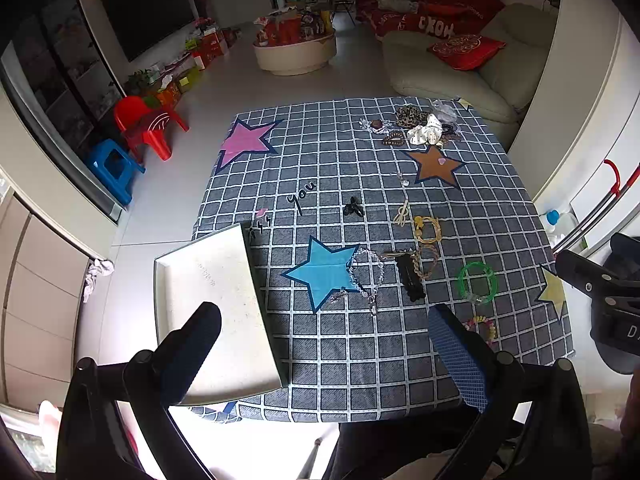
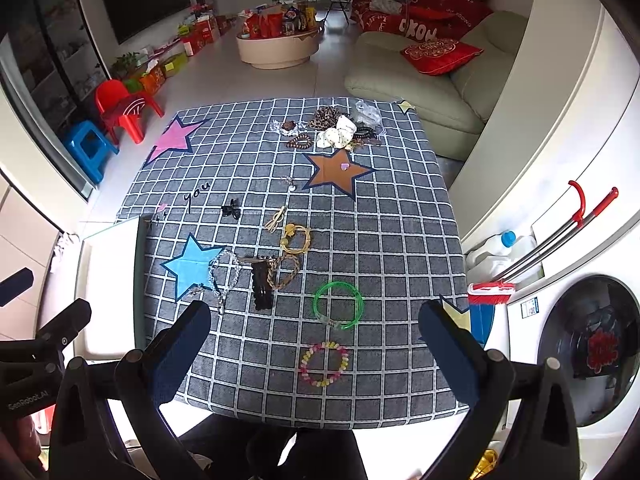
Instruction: Organize jewelry
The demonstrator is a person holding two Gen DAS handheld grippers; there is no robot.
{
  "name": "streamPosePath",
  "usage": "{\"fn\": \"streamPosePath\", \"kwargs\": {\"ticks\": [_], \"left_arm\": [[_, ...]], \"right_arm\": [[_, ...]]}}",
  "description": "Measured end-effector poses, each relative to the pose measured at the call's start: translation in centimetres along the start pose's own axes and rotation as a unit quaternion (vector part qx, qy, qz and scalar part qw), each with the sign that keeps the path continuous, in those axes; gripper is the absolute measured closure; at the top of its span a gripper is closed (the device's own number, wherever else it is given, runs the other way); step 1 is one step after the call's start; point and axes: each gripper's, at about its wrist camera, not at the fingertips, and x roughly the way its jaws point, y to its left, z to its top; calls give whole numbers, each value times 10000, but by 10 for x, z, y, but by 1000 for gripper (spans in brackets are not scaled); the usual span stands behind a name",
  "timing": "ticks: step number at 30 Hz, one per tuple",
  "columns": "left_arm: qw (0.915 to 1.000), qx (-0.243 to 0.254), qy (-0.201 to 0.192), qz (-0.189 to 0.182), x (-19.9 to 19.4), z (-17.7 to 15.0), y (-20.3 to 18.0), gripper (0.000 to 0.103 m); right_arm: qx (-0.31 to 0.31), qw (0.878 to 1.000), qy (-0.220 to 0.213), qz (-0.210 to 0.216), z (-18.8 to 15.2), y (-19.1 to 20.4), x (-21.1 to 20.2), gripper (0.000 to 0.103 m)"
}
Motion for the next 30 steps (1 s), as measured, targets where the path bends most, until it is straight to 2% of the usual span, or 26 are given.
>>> {"fn": "streamPosePath", "kwargs": {"ticks": [30], "left_arm": [[10000,9,2,10,0,0,-1,0]], "right_arm": [[-19,10000,-28,1,-1,6,-1,0]]}}
